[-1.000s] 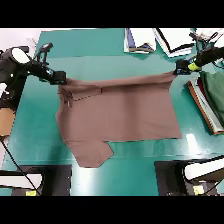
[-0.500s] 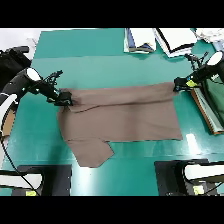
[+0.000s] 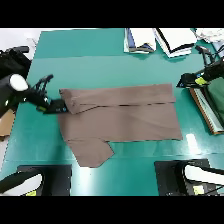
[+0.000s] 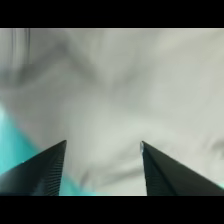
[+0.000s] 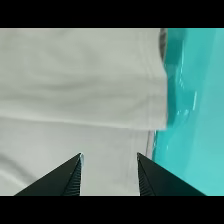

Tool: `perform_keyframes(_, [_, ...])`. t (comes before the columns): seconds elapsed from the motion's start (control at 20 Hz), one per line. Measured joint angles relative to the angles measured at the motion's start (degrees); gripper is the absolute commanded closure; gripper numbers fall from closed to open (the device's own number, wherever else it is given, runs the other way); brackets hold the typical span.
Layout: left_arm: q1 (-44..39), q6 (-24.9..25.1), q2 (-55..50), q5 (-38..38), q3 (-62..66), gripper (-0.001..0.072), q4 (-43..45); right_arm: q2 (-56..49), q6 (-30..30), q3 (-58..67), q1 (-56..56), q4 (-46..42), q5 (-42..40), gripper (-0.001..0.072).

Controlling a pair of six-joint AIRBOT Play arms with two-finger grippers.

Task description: Fold the shirts.

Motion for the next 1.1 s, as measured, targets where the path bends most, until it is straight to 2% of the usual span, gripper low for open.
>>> perform_keyframes(0.2, [0.0,-3.2,13.6,-0.7,-17.3,0.0159,-1.9,3.6,0.0,-0.1,2.0,0.2,0.1,0.0316])
perform_keyframes(0.4, [0.0,-4.3,19.7,1.5,-28.6,0.016,-7.7,4.7,0.0,-0.1,4.5,0.2,0.0,0.0316])
perform_keyframes(0.7, [0.0,0.5,21.6,9.0,-36.2,0.0163,-20.1,5.1,0.2,-0.1,6.1,1.1,0.2,0.0316])
perform_keyframes(0.8, [0.0,1.9,21.7,10.7,-37.2,0.0469,-22.1,5.1,0.8,-0.1,6.2,1.4,0.3,0.0316])
perform_keyframes(0.9, [0.0,3.7,21.8,11.8,-37.6,0.0683,-24.4,5.1,1.2,-0.1,6.2,1.5,0.7,0.0316])
perform_keyframes(1.1, [0.0,7.1,21.9,11.5,-37.0,0.0684,-26.4,5.4,1.4,-0.6,4.4,1.5,3.9,0.0316])
